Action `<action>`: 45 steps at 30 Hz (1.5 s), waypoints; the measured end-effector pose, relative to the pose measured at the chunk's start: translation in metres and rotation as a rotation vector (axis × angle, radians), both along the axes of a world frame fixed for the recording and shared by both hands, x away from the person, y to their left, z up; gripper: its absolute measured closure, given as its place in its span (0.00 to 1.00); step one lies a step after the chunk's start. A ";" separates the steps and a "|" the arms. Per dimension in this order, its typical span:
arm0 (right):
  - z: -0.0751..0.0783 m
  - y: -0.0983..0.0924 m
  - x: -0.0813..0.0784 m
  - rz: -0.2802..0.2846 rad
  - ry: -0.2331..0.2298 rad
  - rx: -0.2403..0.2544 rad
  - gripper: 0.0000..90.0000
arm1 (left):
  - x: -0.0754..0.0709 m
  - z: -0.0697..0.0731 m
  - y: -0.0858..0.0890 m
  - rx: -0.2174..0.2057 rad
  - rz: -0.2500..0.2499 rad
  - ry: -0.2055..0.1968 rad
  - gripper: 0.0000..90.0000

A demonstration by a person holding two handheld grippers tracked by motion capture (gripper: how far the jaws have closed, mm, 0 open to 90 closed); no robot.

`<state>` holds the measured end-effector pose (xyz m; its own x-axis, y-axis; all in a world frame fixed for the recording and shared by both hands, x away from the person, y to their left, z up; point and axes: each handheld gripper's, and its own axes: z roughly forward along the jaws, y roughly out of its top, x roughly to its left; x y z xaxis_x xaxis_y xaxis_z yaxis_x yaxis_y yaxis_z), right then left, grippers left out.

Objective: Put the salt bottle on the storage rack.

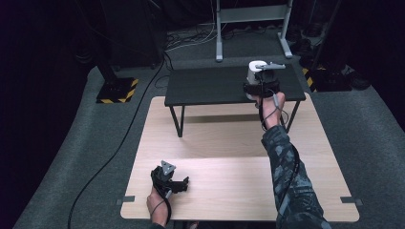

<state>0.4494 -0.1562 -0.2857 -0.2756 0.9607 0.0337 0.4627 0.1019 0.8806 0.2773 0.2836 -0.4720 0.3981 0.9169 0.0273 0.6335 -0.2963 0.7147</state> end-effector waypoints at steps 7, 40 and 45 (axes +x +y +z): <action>0.001 0.000 0.000 0.002 0.003 -0.001 0.31 | 0.000 0.000 0.000 0.000 -0.001 0.001 0.00; -0.139 -0.102 -0.183 -0.075 0.344 -0.045 0.00 | 0.000 0.000 -0.001 -0.003 0.014 -0.001 0.00; -0.166 -0.119 -0.202 -0.129 0.355 0.009 0.00 | 0.000 0.000 -0.001 -0.003 0.014 -0.001 0.00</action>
<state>0.2472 -0.2748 -0.4514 -0.1216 0.9860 0.1143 0.7477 0.0153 0.6638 0.2769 0.2826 -0.4723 0.3850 0.9226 0.0249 0.6372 -0.2852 0.7160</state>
